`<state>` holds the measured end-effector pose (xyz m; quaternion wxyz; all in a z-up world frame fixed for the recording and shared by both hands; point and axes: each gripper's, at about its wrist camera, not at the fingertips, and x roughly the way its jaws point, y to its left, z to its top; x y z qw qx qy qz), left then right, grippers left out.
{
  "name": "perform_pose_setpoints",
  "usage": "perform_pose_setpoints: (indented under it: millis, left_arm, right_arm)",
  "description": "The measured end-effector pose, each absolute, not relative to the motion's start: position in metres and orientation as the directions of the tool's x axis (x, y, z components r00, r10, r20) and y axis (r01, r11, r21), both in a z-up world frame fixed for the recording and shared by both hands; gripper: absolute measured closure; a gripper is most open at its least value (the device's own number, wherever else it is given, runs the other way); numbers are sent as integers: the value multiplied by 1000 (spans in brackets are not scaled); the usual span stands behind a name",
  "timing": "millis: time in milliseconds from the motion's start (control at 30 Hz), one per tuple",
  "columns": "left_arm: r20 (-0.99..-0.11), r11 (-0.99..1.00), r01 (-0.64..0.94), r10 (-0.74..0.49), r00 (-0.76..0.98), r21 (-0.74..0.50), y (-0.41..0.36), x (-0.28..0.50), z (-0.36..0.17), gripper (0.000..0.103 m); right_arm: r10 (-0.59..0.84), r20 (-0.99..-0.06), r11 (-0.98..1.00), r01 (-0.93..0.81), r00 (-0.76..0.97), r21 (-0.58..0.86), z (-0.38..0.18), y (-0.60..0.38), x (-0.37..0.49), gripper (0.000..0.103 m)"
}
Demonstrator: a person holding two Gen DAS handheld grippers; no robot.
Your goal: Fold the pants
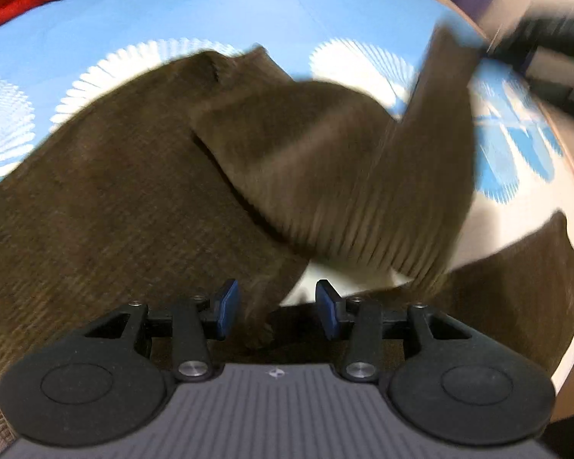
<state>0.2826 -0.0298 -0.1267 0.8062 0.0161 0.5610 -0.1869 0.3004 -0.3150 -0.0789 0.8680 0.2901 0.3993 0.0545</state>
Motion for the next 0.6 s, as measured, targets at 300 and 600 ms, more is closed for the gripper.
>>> perform_pose_setpoints:
  millis: [300, 600]
  left_arm:
    - [-911, 919, 384, -231, 342, -89, -39, 280, -135, 96]
    - [-924, 893, 443, -234, 301, -82, -36, 276, -139, 96]
  right_arm:
    - [-252, -294, 589, 387, 922, 710, -49, -532, 220, 98]
    - [-343, -693, 473, 754, 634, 455, -173, -614, 212, 98]
